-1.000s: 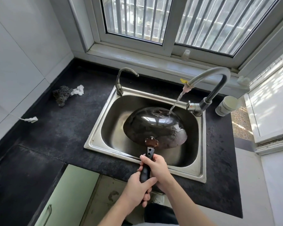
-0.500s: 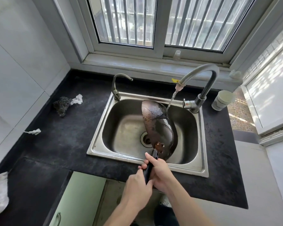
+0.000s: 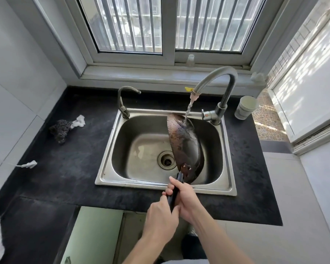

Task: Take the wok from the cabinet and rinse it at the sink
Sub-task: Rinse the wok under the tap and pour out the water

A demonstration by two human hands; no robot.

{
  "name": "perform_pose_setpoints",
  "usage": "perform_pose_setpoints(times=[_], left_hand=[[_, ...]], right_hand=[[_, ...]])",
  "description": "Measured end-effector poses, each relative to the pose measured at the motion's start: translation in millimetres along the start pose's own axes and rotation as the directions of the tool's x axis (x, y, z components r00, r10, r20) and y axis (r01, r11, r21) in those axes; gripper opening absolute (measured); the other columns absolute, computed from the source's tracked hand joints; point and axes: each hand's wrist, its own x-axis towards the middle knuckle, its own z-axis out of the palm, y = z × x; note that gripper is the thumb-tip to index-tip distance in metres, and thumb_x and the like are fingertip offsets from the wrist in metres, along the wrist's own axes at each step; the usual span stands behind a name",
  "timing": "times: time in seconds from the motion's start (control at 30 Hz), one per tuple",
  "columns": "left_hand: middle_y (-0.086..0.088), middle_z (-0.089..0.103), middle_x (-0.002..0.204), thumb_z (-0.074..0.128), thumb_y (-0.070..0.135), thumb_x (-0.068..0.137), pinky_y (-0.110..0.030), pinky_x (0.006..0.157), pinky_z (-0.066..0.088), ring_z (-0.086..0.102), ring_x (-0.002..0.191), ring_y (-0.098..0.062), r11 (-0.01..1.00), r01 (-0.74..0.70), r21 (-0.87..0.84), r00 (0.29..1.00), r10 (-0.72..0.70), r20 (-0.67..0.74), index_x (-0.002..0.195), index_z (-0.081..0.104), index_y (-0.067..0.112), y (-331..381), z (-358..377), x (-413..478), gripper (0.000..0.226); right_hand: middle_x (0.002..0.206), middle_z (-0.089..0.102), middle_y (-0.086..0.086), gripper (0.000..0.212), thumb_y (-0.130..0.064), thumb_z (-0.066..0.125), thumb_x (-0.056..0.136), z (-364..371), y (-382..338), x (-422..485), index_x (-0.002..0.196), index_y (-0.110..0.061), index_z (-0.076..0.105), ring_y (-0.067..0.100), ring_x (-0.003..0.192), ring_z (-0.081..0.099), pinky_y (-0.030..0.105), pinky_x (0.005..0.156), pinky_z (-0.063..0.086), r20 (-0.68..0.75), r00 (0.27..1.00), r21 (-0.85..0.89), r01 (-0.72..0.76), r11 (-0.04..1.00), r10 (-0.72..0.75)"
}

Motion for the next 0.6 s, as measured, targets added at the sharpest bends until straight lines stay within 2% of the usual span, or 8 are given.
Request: perform_pose_setpoints(times=[0.13, 0.23, 0.3, 0.4, 0.6], left_hand=[[0.0, 0.071, 0.098, 0.059, 0.044, 0.088, -0.028, 0.067, 0.047, 0.066, 0.088, -0.018, 0.996, 0.018, -0.085, 0.999, -0.014, 0.042, 0.109, 0.059, 0.02, -7.9, -1.5, 5.0, 0.032], [-0.001, 0.071, 0.075, 0.063, 0.042, 0.085, -0.033, 0.052, 0.052, 0.065, 0.057, -0.017, 0.969, 0.082, -0.233, 0.988, -0.048, 0.147, 0.089, 0.061, 0.019, -11.0, -2.7, 8.2, 0.023], [-0.004, 0.066, 0.06, 0.064, 0.035, 0.086, -0.03, 0.039, 0.046, 0.058, 0.04, -0.019, 0.921, 0.139, -0.363, 0.972, -0.058, 0.226, 0.084, 0.06, 0.014, -9.0, -1.2, 7.3, 0.021], [-0.002, 0.062, 0.055, 0.063, 0.027, 0.088, -0.029, 0.038, 0.045, 0.054, 0.04, -0.02, 0.858, 0.212, -0.468, 0.951, -0.069, 0.303, 0.086, 0.061, 0.01, -4.8, 4.6, 6.4, 0.017], [-0.002, 0.056, 0.053, 0.062, 0.016, 0.091, -0.027, 0.035, 0.039, 0.048, 0.035, -0.019, 0.775, 0.31, -0.55, 0.918, -0.094, 0.385, 0.084, 0.058, 0.005, -6.8, 5.8, 3.7, 0.013]], right_hand=[[0.065, 0.047, 0.005, 0.024, -0.011, 0.063, 0.096, 2.2, -0.4, -2.8, 0.076, -0.01, 0.049, 0.016, 0.057, 0.048, 0.034, 0.065, 0.055, 0.013, 0.999, -0.056, 0.044, 0.997, -0.043], [0.066, 0.049, 0.007, 0.025, -0.007, 0.061, 0.096, 0.8, -0.5, -4.4, 0.074, -0.008, 0.051, 0.018, 0.058, 0.051, 0.037, 0.067, 0.054, 0.045, 0.995, -0.115, 0.096, 0.989, -0.091], [0.066, 0.05, 0.007, 0.023, -0.005, 0.062, 0.096, -2.7, -0.5, -5.5, 0.074, -0.007, 0.052, 0.018, 0.057, 0.052, 0.038, 0.066, 0.054, 0.045, 0.992, -0.178, 0.127, 0.976, -0.121], [0.066, 0.051, 0.007, 0.018, -0.003, 0.061, 0.095, -9.9, 0.2, -5.9, 0.08, -0.005, 0.051, 0.017, 0.057, 0.053, 0.036, 0.065, 0.055, 0.032, 0.988, -0.267, 0.156, 0.951, -0.153], [0.065, 0.056, 0.009, 0.014, -0.009, 0.064, 0.095, -16.0, 2.7, -4.7, 0.086, -0.004, 0.054, 0.019, 0.061, 0.058, 0.037, 0.069, 0.057, 0.025, 0.986, -0.478, 0.155, 0.865, -0.163]])
